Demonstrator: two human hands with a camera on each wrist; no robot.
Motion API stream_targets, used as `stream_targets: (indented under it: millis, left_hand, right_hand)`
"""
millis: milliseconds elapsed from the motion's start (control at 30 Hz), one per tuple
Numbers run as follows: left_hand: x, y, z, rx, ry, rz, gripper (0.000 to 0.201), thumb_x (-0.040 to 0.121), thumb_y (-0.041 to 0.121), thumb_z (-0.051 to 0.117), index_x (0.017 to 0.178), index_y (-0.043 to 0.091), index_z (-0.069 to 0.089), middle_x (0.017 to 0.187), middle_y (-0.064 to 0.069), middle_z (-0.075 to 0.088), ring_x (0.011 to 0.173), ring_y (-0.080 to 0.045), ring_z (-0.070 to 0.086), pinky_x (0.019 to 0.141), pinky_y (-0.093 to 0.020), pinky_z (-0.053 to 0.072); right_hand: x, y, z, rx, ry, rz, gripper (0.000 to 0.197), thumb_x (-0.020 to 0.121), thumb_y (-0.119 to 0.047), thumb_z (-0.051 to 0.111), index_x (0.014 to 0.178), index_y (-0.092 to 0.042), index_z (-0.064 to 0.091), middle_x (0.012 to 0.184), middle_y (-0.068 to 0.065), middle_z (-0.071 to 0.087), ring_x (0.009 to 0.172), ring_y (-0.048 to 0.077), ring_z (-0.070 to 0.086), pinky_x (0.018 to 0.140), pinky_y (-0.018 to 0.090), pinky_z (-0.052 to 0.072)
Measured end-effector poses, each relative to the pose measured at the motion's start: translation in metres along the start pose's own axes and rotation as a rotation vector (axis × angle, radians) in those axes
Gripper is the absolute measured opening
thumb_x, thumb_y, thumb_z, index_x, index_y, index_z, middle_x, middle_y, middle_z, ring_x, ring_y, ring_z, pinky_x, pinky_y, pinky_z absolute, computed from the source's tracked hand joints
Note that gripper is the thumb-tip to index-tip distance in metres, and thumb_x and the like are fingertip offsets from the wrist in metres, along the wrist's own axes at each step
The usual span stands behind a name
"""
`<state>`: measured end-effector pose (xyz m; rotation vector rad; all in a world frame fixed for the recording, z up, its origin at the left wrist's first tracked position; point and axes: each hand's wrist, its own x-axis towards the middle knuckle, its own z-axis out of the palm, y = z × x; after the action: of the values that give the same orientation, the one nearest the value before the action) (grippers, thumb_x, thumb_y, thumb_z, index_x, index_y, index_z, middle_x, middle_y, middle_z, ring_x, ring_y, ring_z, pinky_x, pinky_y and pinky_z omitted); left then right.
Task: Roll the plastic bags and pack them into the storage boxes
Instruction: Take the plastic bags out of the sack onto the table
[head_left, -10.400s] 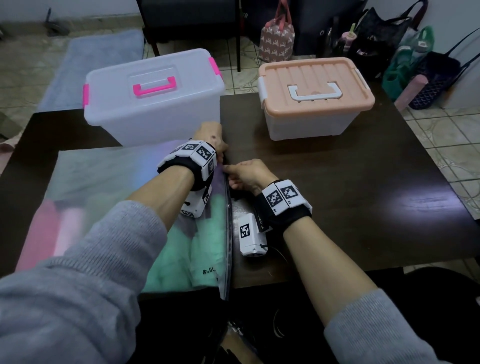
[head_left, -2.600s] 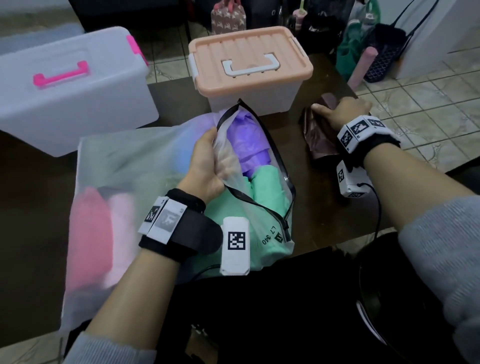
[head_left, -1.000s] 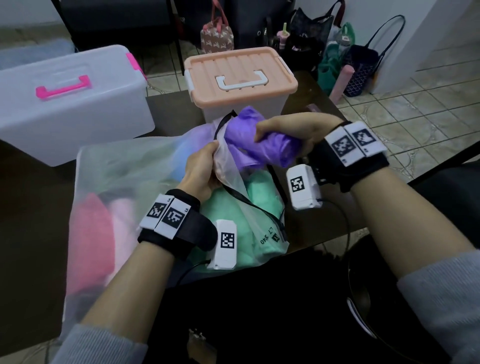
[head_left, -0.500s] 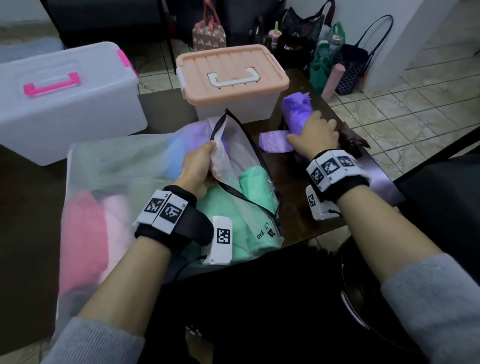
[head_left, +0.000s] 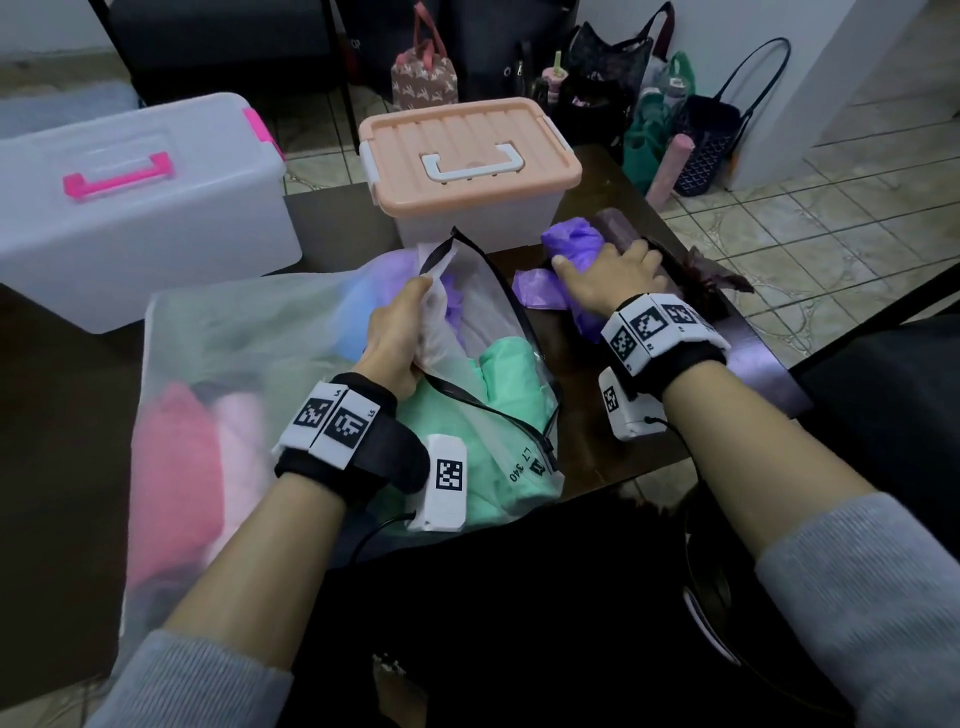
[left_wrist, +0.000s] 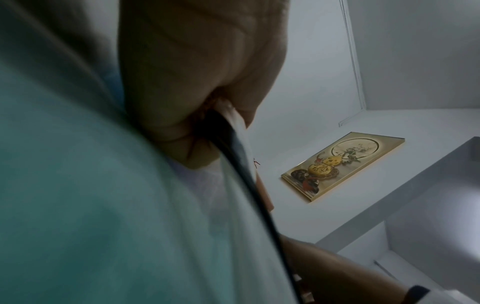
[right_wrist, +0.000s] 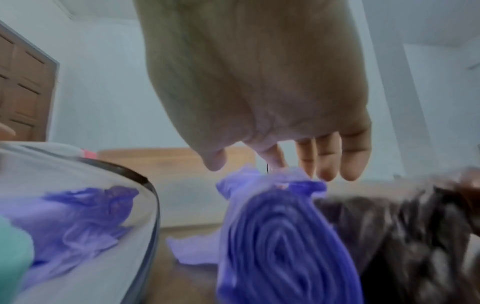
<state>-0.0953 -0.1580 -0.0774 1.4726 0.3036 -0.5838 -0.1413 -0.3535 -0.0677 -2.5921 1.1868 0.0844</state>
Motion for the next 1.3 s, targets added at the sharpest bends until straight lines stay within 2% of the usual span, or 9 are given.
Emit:
stream_targets:
  millis: [200, 300, 400, 500, 600, 733, 833, 1000, 1300]
  left_hand:
    - [-0.014, -0.002, 0.001, 0.065, -0.097, -0.059, 0.027, 0.085, 0.036, 0.060, 0.094, 0.011, 0.059, 0.076, -0.007, 0.057, 0.062, -0.021, 0.054, 0.064, -0.029, 0.046]
    - [-0.021, -0.011, 0.000, 0.202, -0.119, -0.081, 0.037, 0.082, 0.038, 0.065, 0.100, 0.008, 0.053, 0.078, -0.009, 0.053, 0.063, -0.023, 0.052, 0.066, -0.032, 0.046]
    - [-0.028, -0.020, -0.001, 0.265, -0.122, 0.012, 0.030, 0.086, 0.035, 0.064, 0.074, 0.014, 0.047, 0.060, -0.004, 0.042, 0.049, -0.018, 0.043, 0.054, -0.025, 0.038]
    - [-0.037, -0.027, 0.001, 0.145, -0.176, 0.057, 0.025, 0.090, 0.032, 0.060, 0.075, 0.016, 0.050, 0.064, -0.002, 0.052, 0.052, -0.015, 0.053, 0.045, -0.021, 0.046]
    - [-0.042, -0.033, 0.002, 0.020, -0.162, 0.070, 0.026, 0.093, 0.029, 0.058, 0.074, 0.012, 0.049, 0.067, -0.005, 0.056, 0.058, -0.018, 0.060, 0.054, -0.027, 0.056]
    - [-0.042, -0.038, 0.001, -0.174, -0.165, 0.017, 0.032, 0.093, 0.029, 0.056, 0.068, 0.012, 0.045, 0.059, -0.004, 0.046, 0.056, -0.016, 0.051, 0.057, -0.028, 0.052]
    - [-0.042, -0.038, -0.001, -0.326, -0.181, 0.019, 0.024, 0.093, 0.030, 0.055, 0.084, 0.007, 0.053, 0.080, -0.010, 0.052, 0.072, -0.023, 0.055, 0.069, -0.035, 0.057]
    - [-0.043, -0.034, -0.002, -0.363, -0.122, 0.055, 0.040, 0.094, 0.041, 0.050, 0.109, 0.005, 0.060, 0.106, -0.013, 0.066, 0.090, -0.023, 0.065, 0.083, -0.038, 0.055]
    - [-0.040, -0.036, 0.000, -0.397, -0.061, 0.045, 0.024, 0.097, 0.032, 0.049, 0.086, 0.012, 0.056, 0.072, -0.003, 0.047, 0.059, -0.017, 0.046, 0.055, -0.028, 0.041]
  right_hand:
    - [-0.025, -0.010, -0.029, 0.220, 0.207, -0.125, 0.053, 0.094, -0.040, 0.045, 0.133, -0.005, 0.038, 0.138, 0.019, 0.032, 0.128, 0.035, 0.030, 0.102, 0.043, 0.030]
    - [-0.048, -0.018, -0.034, 0.242, -0.095, -0.171, 0.028, 0.093, -0.032, 0.049, 0.105, -0.007, 0.056, 0.107, 0.011, 0.057, 0.108, 0.029, 0.053, 0.079, 0.029, 0.039]
    - [-0.079, -0.022, -0.029, 0.140, -0.436, -0.187, 0.035, 0.090, -0.042, 0.053, 0.072, -0.012, 0.049, 0.074, 0.006, 0.056, 0.068, 0.023, 0.060, 0.066, 0.026, 0.045]
    - [-0.094, -0.020, -0.017, -0.011, -0.564, -0.249, 0.028, 0.092, -0.042, 0.051, 0.087, -0.014, 0.052, 0.086, 0.005, 0.053, 0.078, 0.021, 0.054, 0.058, 0.022, 0.040]
    - [-0.094, -0.016, -0.003, 0.116, -0.633, -0.202, 0.037, 0.088, -0.032, 0.061, 0.114, -0.007, 0.057, 0.100, 0.007, 0.052, 0.103, 0.026, 0.058, 0.086, 0.029, 0.047]
    - [-0.077, -0.004, 0.014, 0.411, -0.624, -0.021, 0.060, 0.068, -0.037, 0.081, 0.109, 0.000, 0.058, 0.099, 0.013, 0.067, 0.084, 0.026, 0.067, 0.084, 0.038, 0.055]
    - [-0.076, 0.004, 0.015, 0.832, -0.580, -0.006, 0.036, 0.076, -0.026, 0.076, 0.100, -0.002, 0.063, 0.084, 0.008, 0.068, 0.063, 0.013, 0.066, 0.062, 0.026, 0.054]
    - [-0.076, 0.008, 0.012, 1.565, -0.420, -0.052, 0.019, 0.090, -0.010, 0.057, 0.106, 0.000, 0.062, 0.093, 0.010, 0.070, 0.082, 0.018, 0.068, 0.085, 0.032, 0.055]
    - [-0.051, 0.042, -0.040, 1.526, 0.200, 0.003, 0.047, 0.083, -0.022, 0.067, 0.119, 0.003, 0.050, 0.110, 0.023, 0.065, 0.097, 0.035, 0.066, 0.084, 0.047, 0.055]
